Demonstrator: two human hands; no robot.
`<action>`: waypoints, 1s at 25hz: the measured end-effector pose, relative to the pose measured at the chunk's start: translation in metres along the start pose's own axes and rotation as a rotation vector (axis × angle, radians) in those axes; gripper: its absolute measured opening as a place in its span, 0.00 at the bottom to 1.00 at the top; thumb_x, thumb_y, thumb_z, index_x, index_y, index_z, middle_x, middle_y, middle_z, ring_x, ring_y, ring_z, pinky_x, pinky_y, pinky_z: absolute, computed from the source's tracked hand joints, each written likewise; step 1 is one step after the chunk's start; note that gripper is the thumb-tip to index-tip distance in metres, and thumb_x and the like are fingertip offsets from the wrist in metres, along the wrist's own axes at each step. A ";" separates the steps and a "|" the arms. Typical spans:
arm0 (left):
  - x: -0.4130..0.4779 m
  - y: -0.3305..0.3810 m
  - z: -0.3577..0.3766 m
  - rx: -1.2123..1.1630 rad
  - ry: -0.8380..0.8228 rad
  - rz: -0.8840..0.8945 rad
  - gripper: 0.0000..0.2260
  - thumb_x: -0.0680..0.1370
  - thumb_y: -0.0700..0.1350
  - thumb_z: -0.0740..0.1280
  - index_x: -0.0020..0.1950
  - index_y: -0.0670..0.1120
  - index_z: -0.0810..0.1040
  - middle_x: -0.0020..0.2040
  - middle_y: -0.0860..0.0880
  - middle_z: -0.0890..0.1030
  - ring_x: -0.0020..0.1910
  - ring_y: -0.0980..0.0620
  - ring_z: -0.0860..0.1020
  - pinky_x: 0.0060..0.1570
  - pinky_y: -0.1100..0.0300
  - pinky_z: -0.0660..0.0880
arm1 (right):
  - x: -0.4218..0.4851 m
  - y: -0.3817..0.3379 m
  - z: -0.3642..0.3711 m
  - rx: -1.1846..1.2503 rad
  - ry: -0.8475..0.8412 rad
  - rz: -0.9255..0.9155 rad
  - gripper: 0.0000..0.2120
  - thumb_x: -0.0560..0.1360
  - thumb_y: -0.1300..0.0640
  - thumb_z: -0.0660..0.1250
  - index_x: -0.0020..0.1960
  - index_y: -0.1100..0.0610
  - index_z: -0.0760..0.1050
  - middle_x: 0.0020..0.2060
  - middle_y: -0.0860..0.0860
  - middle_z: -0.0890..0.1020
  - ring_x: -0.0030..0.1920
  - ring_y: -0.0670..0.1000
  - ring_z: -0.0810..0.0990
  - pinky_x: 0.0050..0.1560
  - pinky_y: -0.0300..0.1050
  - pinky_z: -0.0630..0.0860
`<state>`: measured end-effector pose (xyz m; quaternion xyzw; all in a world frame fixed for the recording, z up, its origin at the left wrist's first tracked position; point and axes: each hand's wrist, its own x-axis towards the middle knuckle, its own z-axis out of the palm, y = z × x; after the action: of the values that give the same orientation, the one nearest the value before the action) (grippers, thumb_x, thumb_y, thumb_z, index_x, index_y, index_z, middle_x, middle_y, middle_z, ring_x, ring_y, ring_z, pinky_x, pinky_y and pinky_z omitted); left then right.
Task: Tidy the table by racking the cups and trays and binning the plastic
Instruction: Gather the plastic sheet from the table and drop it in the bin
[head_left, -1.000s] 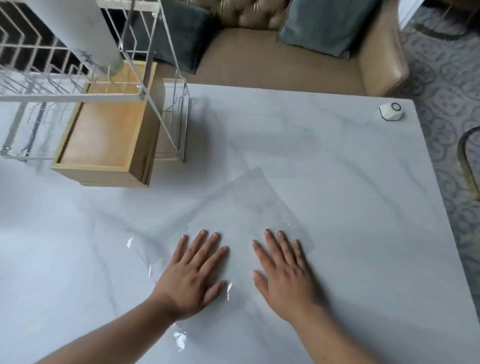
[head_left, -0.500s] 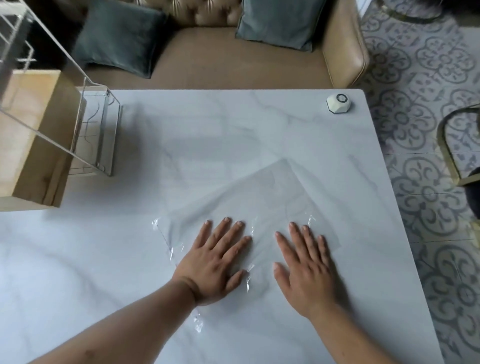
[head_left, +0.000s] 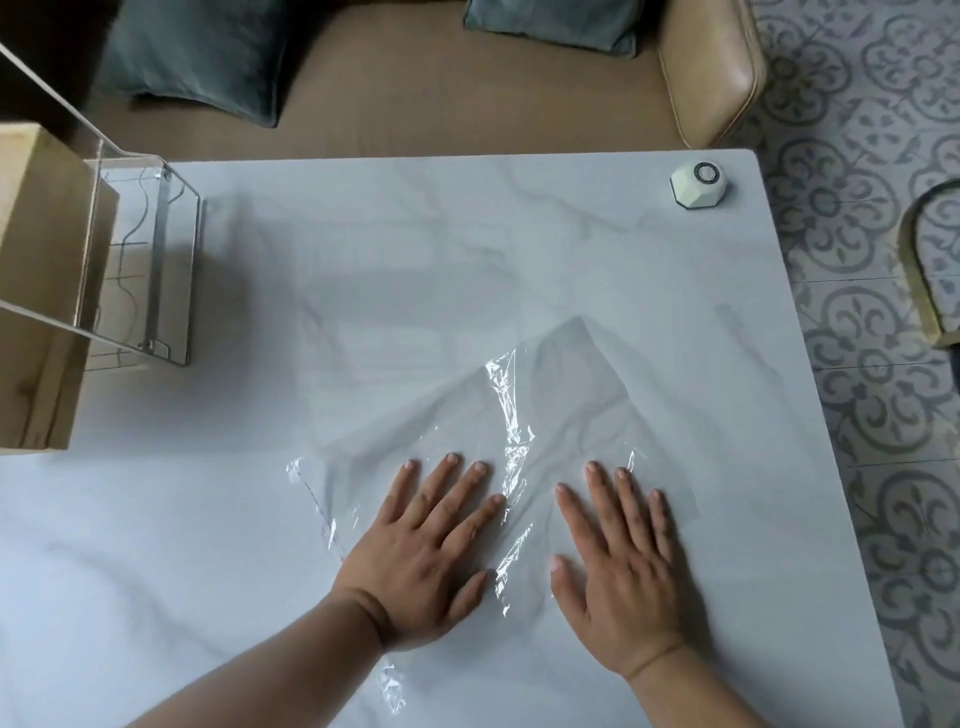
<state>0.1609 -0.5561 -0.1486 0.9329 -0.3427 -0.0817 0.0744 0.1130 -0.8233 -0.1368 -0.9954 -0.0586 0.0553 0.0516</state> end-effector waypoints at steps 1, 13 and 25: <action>0.000 -0.001 0.000 -0.007 0.005 0.000 0.34 0.83 0.64 0.58 0.86 0.49 0.61 0.87 0.45 0.55 0.86 0.38 0.52 0.79 0.30 0.55 | 0.001 -0.001 -0.001 -0.008 -0.008 -0.001 0.38 0.74 0.41 0.64 0.82 0.47 0.60 0.83 0.54 0.58 0.82 0.61 0.56 0.77 0.70 0.58; 0.001 -0.002 0.001 -0.053 0.055 0.003 0.33 0.82 0.63 0.60 0.84 0.49 0.64 0.87 0.44 0.58 0.86 0.38 0.54 0.79 0.30 0.57 | 0.001 0.000 0.004 -0.063 -0.022 -0.001 0.38 0.74 0.42 0.64 0.82 0.48 0.59 0.83 0.54 0.56 0.82 0.60 0.55 0.78 0.69 0.56; -0.003 0.008 -0.012 -0.045 0.032 -0.033 0.34 0.81 0.64 0.65 0.83 0.49 0.68 0.85 0.45 0.62 0.84 0.39 0.59 0.80 0.33 0.57 | 0.004 -0.011 -0.021 -0.009 -0.090 0.031 0.35 0.76 0.42 0.63 0.81 0.49 0.63 0.81 0.56 0.62 0.81 0.61 0.61 0.77 0.68 0.58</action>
<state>0.1563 -0.5596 -0.1353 0.9378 -0.3240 -0.0755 0.0995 0.1179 -0.8138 -0.1156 -0.9929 -0.0456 0.1006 0.0435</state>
